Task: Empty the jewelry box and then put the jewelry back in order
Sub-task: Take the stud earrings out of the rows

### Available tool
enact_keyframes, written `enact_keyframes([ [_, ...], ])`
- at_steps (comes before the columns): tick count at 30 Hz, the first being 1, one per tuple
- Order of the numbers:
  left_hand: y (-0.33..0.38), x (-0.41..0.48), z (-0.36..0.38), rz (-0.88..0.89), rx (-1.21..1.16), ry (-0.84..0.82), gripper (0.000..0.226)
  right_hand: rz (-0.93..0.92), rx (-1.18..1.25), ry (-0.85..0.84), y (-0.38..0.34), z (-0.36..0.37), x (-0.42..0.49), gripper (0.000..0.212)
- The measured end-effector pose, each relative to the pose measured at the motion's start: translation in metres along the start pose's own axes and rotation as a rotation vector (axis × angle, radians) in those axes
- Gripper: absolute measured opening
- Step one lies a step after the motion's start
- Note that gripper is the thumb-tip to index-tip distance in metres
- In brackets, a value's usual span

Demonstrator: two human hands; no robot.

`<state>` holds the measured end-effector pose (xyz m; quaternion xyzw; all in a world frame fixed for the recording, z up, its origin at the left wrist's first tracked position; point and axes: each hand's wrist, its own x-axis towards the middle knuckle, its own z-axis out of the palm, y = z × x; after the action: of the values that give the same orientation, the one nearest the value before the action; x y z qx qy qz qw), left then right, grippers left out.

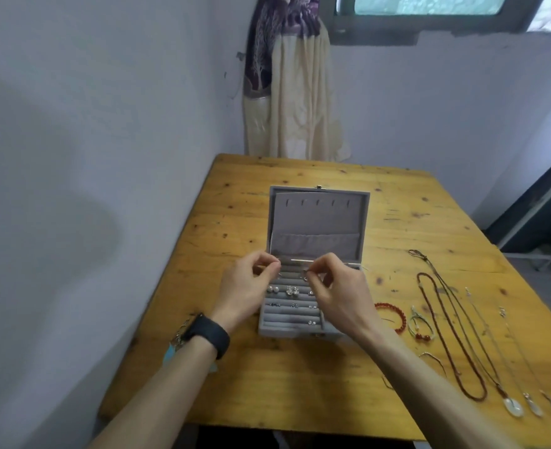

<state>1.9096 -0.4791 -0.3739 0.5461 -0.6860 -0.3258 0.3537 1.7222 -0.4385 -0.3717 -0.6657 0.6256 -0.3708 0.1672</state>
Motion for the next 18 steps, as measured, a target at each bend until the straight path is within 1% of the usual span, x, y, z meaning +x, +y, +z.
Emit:
enact_keyframes([
  [4,0.005,-0.041,-0.008,-0.005,-0.163,0.022,0.008,0.0,0.051,-0.007,-0.006,-0.015,-0.048,0.003],
  [8,0.007,-0.088,-0.001,-0.04,-0.247,-0.028,0.004,0.033,0.026,0.027,-0.004,-0.013,-0.099,0.007],
  [10,0.005,-0.11,0.006,-0.058,-0.205,-0.085,0.003,0.058,0.048,-0.011,0.0,-0.006,-0.119,0.009],
  [13,-0.003,-0.135,0.014,-0.079,-0.055,-0.165,0.003,0.056,0.062,-0.097,0.005,0.005,-0.141,0.01],
  [15,-0.011,-0.144,0.016,-0.081,0.025,-0.155,0.003,0.031,0.047,-0.139,0.005,0.007,-0.147,0.007],
  [18,-0.025,-0.147,0.022,-0.056,0.154,-0.074,0.009,0.006,-0.016,-0.215,0.004,0.01,-0.143,0.003],
])
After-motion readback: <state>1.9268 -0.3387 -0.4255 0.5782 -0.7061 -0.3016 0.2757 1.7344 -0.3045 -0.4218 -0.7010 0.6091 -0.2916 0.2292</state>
